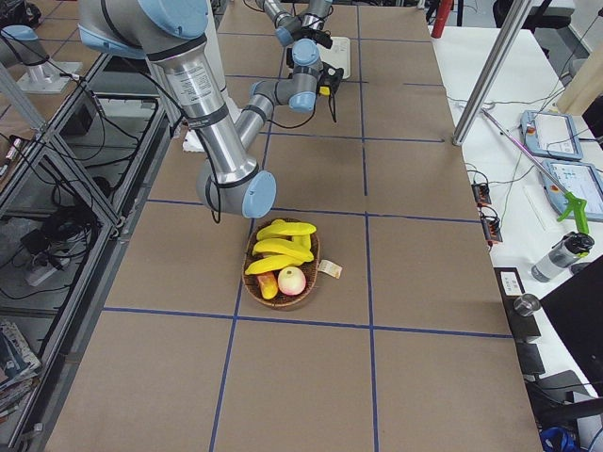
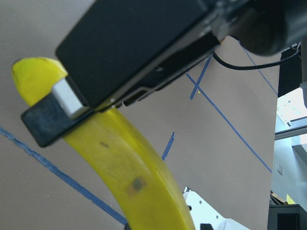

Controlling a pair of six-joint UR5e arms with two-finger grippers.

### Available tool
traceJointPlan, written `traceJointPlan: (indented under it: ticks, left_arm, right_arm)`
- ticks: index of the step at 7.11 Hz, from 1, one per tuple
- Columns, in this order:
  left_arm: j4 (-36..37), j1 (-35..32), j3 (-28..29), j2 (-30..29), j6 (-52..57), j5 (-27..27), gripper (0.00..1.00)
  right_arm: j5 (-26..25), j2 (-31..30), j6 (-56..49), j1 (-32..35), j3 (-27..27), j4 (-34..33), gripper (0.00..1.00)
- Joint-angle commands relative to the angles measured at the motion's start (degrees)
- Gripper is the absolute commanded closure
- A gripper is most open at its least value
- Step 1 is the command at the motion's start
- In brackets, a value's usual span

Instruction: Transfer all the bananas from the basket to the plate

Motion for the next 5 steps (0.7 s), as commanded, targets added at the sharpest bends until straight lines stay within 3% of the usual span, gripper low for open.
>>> traceJointPlan:
  ticks: [1, 2, 5]
  left_arm:
    - [0.07, -0.02, -0.03, 0.22, -0.23, 0.01, 0.97]
    - [0.07, -0.02, -0.03, 0.31, -0.31, 0.01, 1.0]
    - [0.07, -0.29, -0.03, 0.75, -0.84, 0.01, 1.0]
  right_arm:
    - [-0.05, 0.0, 0.0, 0.0, 0.0, -0.04, 0.23]
    - [-0.4, -0.09, 0.09, 0.0, 0.09, -0.04, 0.0]
    - [-0.58, -0.09, -0.26, 0.27, 0.44, 0.05, 0.0]
